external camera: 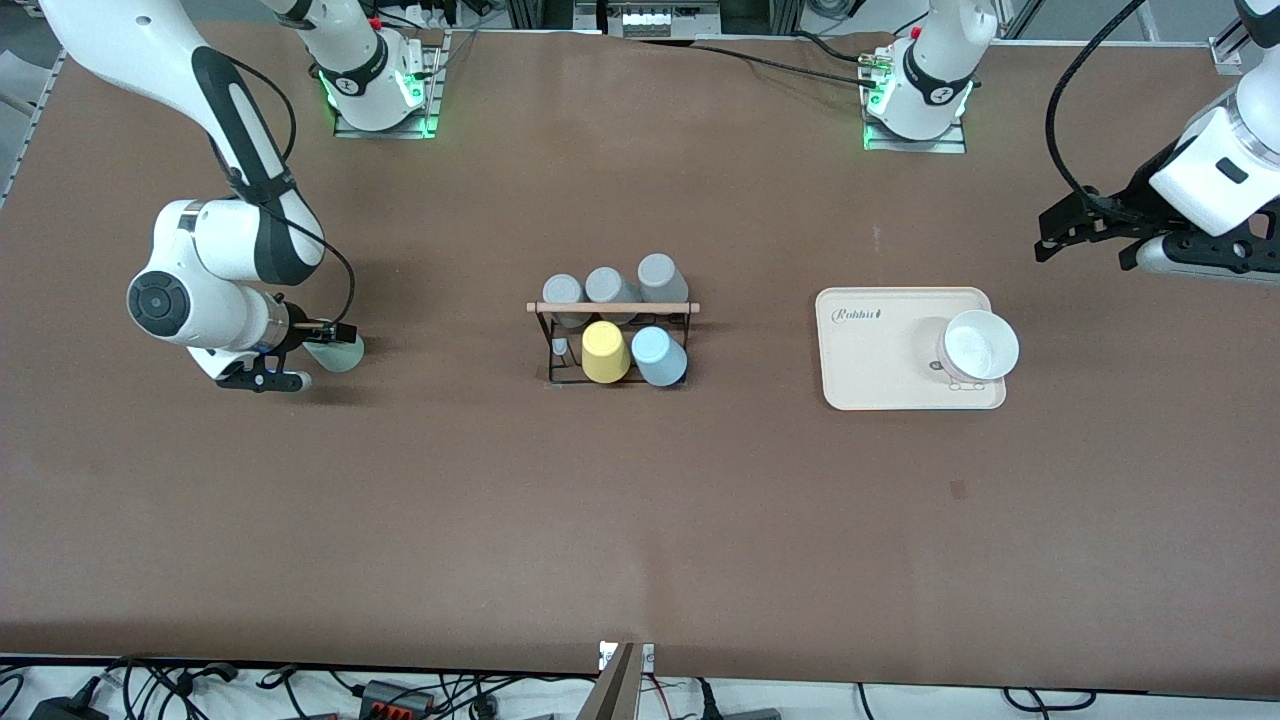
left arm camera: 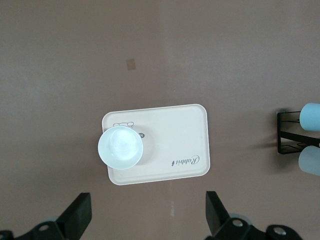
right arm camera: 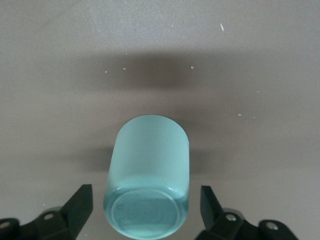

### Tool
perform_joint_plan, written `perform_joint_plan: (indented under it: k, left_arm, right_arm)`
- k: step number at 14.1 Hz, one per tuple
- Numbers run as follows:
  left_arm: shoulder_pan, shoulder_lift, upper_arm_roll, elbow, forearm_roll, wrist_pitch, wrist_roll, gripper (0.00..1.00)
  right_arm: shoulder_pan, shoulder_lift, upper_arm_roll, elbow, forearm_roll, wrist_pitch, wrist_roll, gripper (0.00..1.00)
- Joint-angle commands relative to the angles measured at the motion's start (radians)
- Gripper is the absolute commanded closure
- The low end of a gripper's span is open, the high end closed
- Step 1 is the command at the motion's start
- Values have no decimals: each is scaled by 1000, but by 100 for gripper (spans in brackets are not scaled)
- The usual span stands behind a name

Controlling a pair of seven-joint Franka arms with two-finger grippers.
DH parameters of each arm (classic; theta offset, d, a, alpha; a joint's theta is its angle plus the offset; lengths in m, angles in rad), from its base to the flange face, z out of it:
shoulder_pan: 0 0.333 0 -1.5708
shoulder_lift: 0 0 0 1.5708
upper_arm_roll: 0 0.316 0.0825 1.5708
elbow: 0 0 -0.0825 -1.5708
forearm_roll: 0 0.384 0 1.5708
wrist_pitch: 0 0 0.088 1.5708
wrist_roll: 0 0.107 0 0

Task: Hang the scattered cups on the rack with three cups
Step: 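Lift the pale green cup and carry it to the rack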

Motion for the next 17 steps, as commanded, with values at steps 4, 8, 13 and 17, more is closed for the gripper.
perform_joint_plan:
  k: [4,8,13,17]
  left_arm:
    - [0,10,-4,28,-1,-23,-11,0]
    - [0,10,-3,28,-1,-23,-11,0]
    - [0,10,-3,28,-1,-23,-11,0]
    - [0,10,-3,29,-1,-23,-9,0]
  right_arm:
    - [9,-27,4,17,10,-18,6,70]
    - [63,-6,4,323,16,-333,7,71]
    - [170,29,4,566,106,-485,108,71]
    - [274,88,2,711,106,-559,191,71]
